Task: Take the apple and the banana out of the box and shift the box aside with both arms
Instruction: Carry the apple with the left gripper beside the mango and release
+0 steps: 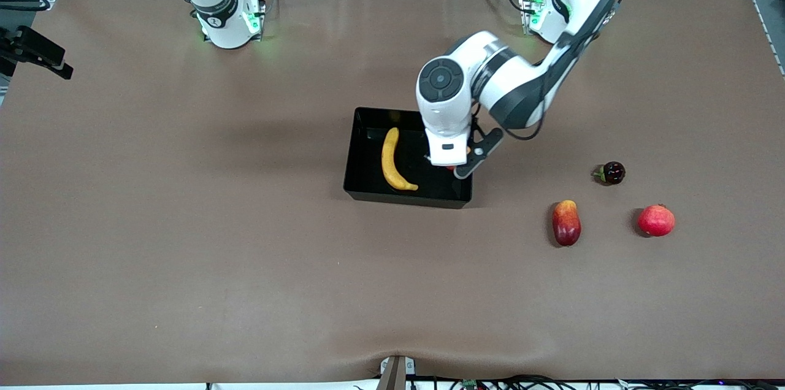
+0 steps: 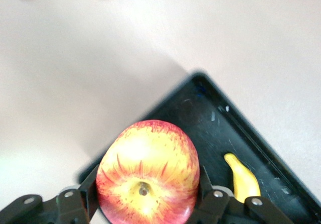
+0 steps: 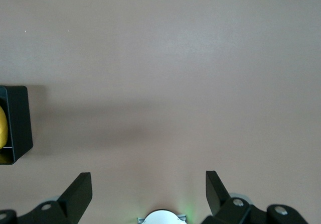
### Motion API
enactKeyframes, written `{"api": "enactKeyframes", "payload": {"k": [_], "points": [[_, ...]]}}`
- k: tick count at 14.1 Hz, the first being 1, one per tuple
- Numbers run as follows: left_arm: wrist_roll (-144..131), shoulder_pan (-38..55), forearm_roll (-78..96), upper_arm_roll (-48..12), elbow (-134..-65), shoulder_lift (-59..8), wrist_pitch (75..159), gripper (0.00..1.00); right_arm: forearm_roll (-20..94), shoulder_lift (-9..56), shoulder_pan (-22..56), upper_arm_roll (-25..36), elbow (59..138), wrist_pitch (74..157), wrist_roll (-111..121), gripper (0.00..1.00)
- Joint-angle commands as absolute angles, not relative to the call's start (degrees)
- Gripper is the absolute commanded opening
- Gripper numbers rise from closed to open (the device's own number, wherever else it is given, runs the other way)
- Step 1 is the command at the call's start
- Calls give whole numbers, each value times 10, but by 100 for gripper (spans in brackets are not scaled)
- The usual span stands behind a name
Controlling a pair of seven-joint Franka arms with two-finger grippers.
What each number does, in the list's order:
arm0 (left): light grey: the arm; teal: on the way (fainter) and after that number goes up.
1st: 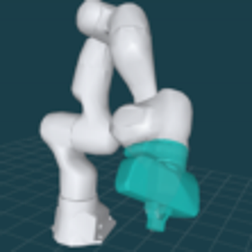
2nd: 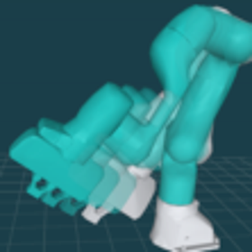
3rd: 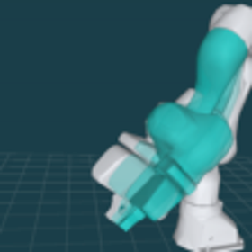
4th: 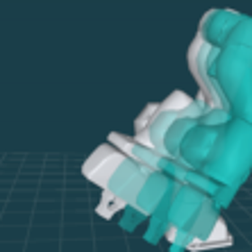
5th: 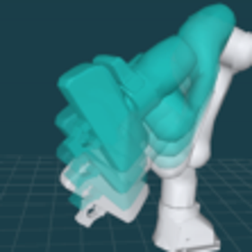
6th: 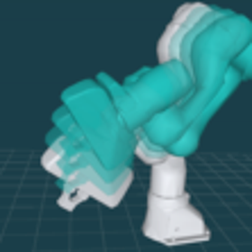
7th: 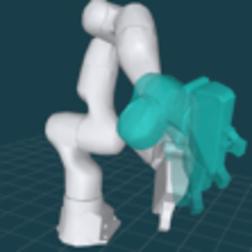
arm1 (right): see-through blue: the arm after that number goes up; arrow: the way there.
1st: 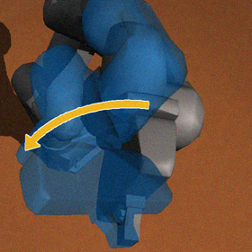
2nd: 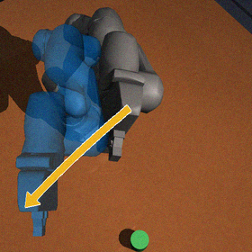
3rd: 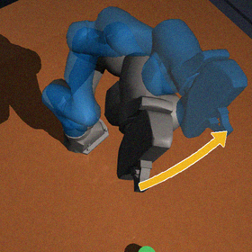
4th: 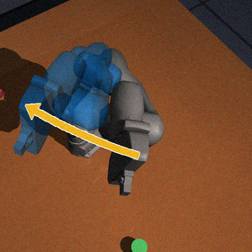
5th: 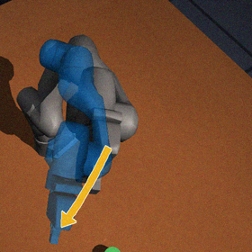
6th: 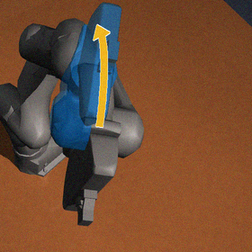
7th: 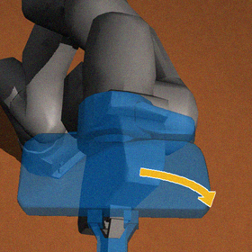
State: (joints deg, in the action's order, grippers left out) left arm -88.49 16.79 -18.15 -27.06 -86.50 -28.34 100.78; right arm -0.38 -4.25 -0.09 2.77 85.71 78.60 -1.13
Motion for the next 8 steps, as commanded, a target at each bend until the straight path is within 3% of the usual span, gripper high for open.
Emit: {"api": "enactKeyframes", "payload": {"k": [1,8], "points": [[-775,97,-183,-274,-838,-264,955,0,4,-46,2,31,853,785,-11,100],[-513,-114,-192,-272,-860,-313,995,0,4,-40,2,32,853,784,-9,100]]}}
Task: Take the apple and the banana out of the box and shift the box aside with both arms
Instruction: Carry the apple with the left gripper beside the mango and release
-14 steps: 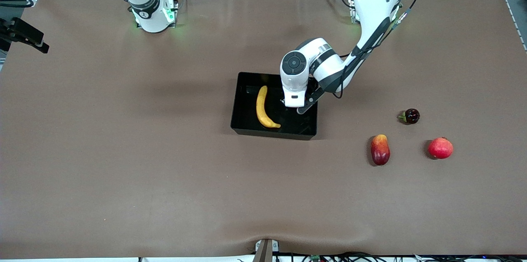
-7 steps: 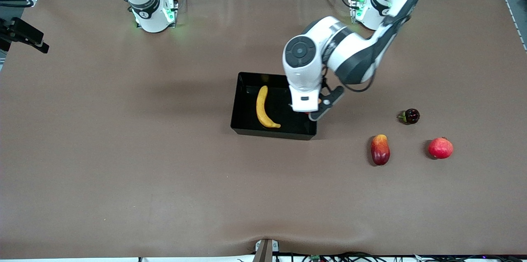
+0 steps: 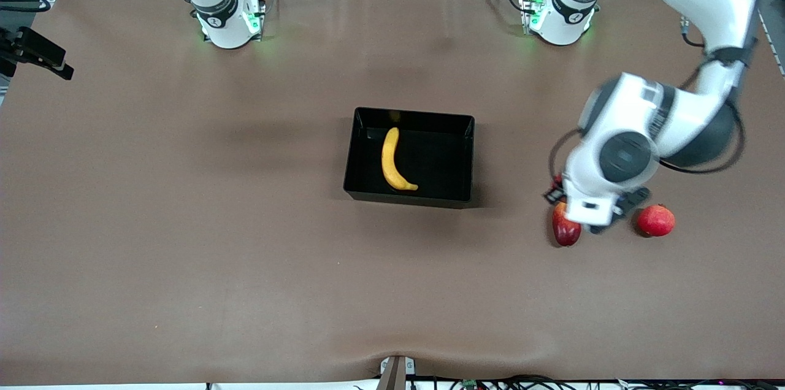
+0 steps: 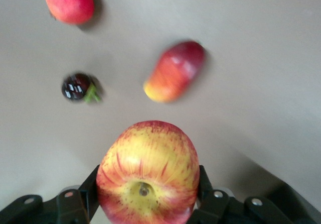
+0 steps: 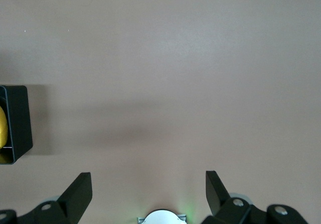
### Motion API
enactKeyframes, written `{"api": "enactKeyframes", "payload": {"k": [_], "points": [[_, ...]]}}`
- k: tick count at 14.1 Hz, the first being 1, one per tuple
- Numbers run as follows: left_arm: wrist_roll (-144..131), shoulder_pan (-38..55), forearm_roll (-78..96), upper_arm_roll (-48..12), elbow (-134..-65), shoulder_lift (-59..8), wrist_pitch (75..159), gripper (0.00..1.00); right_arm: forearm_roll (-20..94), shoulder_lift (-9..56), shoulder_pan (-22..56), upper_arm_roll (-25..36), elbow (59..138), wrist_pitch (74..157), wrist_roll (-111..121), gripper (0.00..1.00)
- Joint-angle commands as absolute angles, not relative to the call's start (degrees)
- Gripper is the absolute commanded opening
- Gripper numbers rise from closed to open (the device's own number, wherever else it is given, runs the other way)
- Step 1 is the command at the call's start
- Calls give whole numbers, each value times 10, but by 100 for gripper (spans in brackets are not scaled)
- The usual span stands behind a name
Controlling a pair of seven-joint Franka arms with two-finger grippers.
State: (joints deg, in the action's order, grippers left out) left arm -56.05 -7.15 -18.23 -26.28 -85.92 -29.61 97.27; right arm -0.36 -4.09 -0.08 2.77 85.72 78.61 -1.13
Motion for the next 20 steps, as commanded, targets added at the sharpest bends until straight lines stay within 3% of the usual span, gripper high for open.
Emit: {"api": "enactKeyframes", "payload": {"k": [1,9,14,15,17,20], "points": [[-469,-131,-194,-272,-860,-319,1018,0,4,-40,1,32,853,784,-9,100],[-332,-209,-255,-261,-872,-443,1180,0,4,-40,3,31,853,782,-10,100],[-318,-224,-267,-261,-892,-451,1198,0,4,-40,2,32,853,782,-9,100],[-318,-224,-268,-261,-892,-452,1201,17,4,-40,3,32,853,782,-9,100],[-325,-218,-267,-262,-892,-445,1197,100,4,-40,3,32,853,782,-9,100],[-317,-222,-260,-277,-892,-411,1162,100,4,-40,2,32,853,782,-9,100]]}}
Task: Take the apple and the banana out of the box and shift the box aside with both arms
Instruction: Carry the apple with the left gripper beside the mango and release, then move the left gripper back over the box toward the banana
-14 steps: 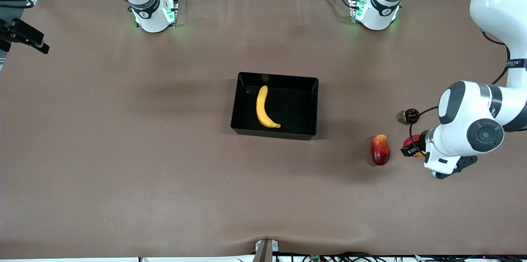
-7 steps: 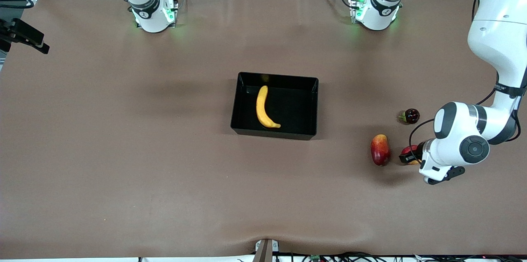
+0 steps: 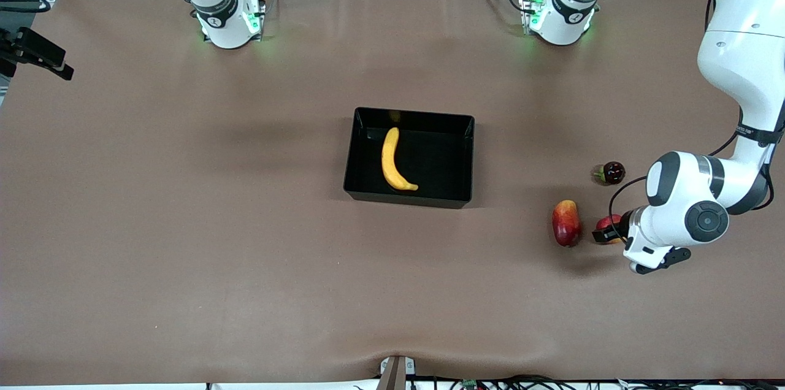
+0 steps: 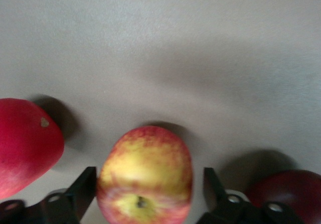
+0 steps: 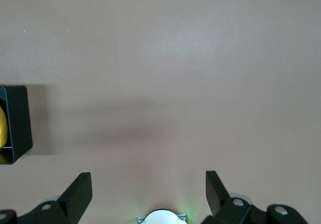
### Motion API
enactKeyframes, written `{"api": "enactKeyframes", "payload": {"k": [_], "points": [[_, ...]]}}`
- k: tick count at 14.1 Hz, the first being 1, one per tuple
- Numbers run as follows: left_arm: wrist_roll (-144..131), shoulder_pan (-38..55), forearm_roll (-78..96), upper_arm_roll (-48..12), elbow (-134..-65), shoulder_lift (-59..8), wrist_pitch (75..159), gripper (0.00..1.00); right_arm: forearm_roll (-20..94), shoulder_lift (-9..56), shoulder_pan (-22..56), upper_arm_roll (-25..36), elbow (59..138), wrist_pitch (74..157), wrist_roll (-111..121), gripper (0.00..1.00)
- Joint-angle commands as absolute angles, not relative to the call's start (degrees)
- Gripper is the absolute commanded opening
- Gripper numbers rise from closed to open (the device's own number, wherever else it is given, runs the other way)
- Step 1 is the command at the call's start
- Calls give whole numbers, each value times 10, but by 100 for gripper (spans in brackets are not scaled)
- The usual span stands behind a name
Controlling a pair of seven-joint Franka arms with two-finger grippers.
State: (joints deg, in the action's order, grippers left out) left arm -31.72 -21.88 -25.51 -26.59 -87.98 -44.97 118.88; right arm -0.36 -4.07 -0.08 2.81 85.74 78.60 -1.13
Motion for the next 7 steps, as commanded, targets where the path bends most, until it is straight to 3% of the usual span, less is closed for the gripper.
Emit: {"api": "enactKeyframes", "payload": {"k": [1,7], "points": [[-317,-225,-259,-294,-891,-395,1133,100,4,-40,2,32,853,782,-9,100],[-367,-219,-200,-421,-889,-297,987,100,4,-40,3,32,853,782,-9,100]]}}
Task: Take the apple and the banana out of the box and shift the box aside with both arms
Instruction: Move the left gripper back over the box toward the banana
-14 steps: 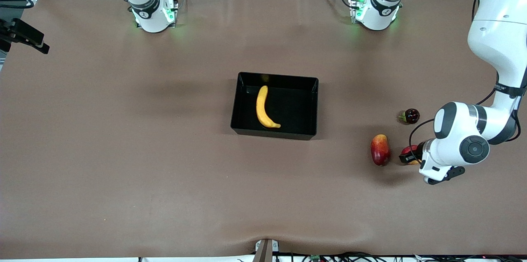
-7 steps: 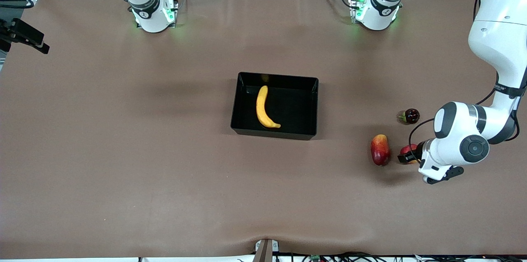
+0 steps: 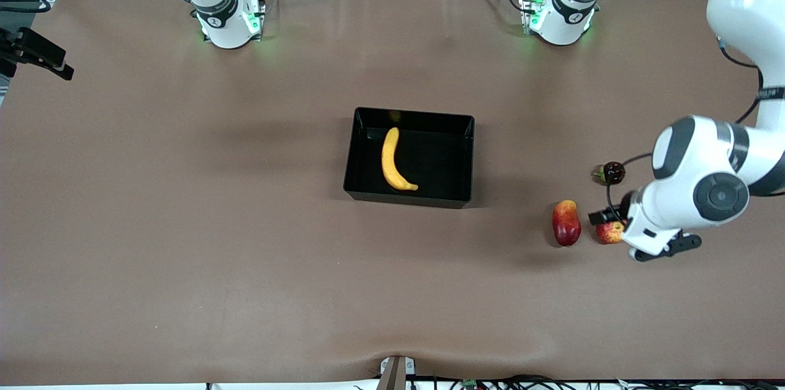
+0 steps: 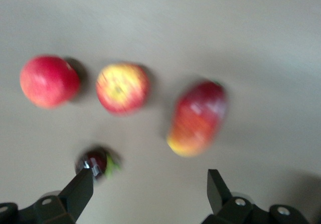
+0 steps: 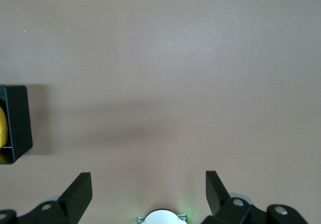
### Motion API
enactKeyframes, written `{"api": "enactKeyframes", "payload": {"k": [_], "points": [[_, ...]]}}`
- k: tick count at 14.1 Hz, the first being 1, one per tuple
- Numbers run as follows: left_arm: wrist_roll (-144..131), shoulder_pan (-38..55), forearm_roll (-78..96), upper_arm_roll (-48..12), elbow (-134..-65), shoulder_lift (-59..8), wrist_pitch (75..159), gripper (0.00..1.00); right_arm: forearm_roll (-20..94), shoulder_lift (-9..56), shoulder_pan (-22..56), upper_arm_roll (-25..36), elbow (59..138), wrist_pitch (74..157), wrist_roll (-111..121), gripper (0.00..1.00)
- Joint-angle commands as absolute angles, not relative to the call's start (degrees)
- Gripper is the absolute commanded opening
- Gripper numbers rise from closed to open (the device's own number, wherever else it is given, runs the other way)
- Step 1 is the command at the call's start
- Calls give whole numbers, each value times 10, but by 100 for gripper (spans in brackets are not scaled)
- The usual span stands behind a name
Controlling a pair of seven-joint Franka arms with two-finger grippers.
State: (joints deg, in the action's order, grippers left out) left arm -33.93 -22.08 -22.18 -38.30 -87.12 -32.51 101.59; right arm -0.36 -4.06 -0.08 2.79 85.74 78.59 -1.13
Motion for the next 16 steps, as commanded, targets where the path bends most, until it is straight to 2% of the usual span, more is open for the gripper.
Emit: {"api": "enactKeyframes", "payload": {"k": [1,5,9,12,16], "points": [[-384,-208,-199,-450,-889,-301,982,100,4,-40,3,32,853,783,-9,100],[-471,-86,-208,-462,-887,-321,994,100,4,-40,1,32,853,783,-9,100],[-545,21,-228,-455,-887,-371,1120,100,4,-40,1,32,853,783,-9,100],[-582,118,-314,-420,-884,-415,1150,100,4,-40,1,32,853,783,-9,100],[-630,220,-328,-360,-872,-446,1207,100,4,-40,0,32,853,783,-9,100]]}}
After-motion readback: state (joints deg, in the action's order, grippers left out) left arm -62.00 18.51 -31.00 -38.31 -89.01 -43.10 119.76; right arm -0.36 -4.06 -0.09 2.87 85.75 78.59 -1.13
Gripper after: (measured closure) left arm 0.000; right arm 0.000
